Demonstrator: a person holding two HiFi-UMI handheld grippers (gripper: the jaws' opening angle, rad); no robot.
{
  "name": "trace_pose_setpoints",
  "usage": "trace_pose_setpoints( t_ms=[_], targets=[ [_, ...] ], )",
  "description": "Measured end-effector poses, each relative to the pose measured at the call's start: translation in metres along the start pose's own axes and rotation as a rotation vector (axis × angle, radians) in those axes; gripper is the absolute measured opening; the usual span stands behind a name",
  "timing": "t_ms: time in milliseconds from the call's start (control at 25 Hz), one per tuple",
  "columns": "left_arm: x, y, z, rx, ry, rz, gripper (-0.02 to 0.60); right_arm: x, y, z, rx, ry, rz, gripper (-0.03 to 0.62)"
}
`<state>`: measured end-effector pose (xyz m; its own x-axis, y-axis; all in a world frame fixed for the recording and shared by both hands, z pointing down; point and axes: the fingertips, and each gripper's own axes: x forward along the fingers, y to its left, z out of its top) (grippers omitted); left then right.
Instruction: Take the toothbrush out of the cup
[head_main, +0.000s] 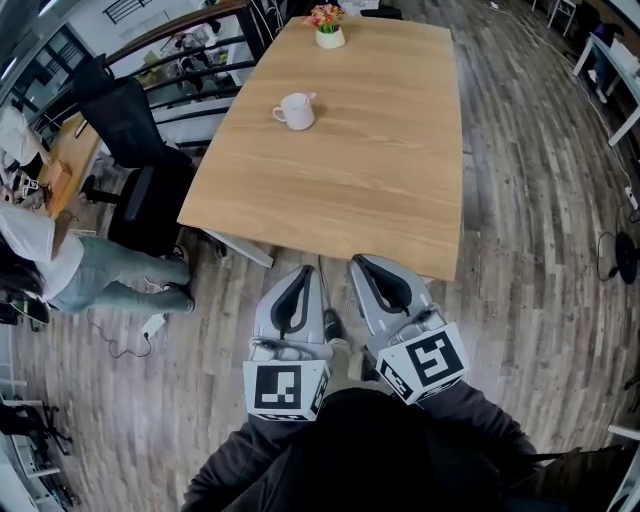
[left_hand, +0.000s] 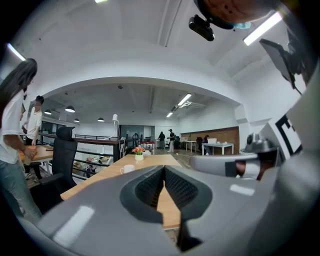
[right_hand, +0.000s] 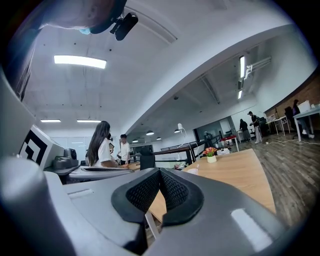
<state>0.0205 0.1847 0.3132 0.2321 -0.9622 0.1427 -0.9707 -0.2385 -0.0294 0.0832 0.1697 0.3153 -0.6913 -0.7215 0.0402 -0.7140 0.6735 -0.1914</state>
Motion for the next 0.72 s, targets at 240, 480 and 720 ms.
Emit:
trace_pose_setpoints(
  t_ms=[240,480,720],
  targets=[
    [0.029,0.035,-0.006,-0.027,0.011,0.011,0.008,0.047,-0.006,-0.005,-0.002,0.026,0.012,0.002],
    [0.061,0.083,0.002,-0.049,0.003,0.013,0.008,0.106,-0.004,0.002,-0.016,0.035,0.016,0.002],
    [0.087,0.125,0.017,-0.071,-0.034,-0.003,0.008,0.155,0.001,0.014,-0.056,0.036,0.013,0.0]
  ],
)
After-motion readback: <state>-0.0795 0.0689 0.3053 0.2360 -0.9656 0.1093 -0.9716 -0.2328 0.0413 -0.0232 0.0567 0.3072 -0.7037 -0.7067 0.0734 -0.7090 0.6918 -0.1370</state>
